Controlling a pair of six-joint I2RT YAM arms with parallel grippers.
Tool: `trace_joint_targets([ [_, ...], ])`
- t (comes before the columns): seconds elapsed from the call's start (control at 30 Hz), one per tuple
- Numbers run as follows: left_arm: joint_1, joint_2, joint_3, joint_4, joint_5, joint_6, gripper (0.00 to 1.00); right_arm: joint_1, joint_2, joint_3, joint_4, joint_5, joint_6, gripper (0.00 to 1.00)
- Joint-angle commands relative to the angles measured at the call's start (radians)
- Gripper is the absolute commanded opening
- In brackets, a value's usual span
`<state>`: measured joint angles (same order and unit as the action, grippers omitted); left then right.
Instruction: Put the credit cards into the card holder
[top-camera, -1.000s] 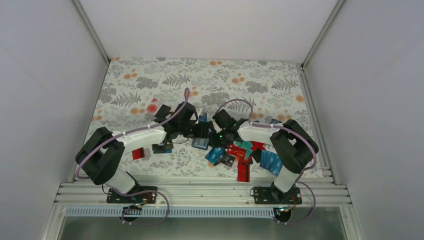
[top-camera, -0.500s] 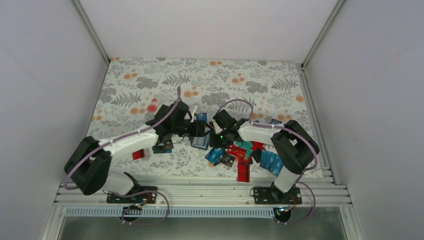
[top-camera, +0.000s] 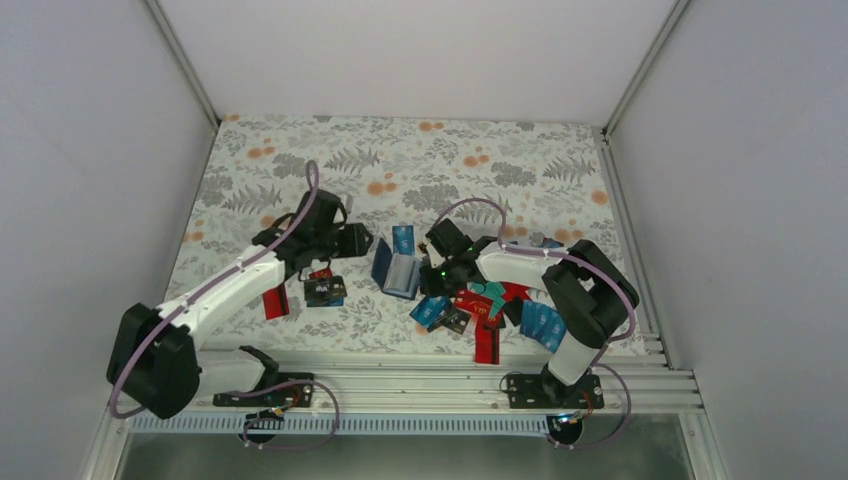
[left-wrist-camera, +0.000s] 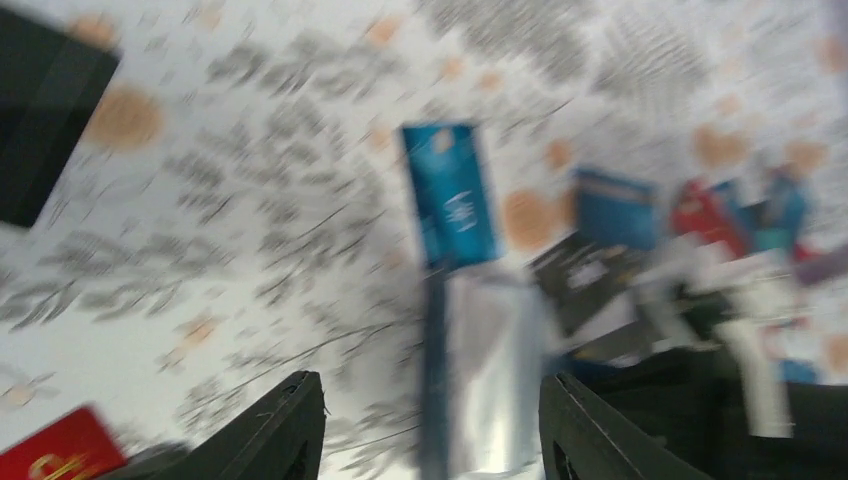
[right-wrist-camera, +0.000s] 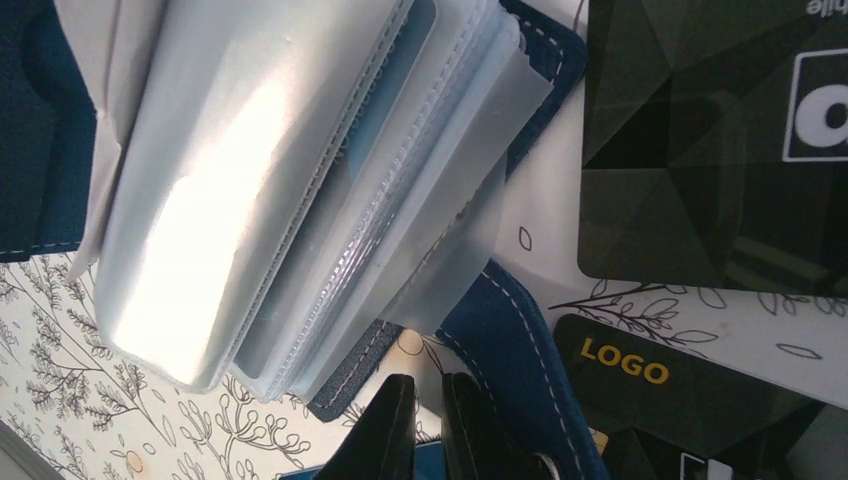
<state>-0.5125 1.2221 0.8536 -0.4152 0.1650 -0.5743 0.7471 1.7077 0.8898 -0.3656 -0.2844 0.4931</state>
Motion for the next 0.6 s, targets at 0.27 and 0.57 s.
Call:
trace_joint_targets([
  [0.27, 0.012, 0.163, -0.077, 0.053, -0.022, 0.045, 0.41, -0.003, 0.018, 0.023, -0.052, 0.011, -0.016, 0.07],
  [0.57, -0.005, 0.187, -0.074, 0.108, 0.086, 0.071, 0.38, -0.006, 0.005, 0.064, -0.070, -0.025, -0.021, 0.07],
])
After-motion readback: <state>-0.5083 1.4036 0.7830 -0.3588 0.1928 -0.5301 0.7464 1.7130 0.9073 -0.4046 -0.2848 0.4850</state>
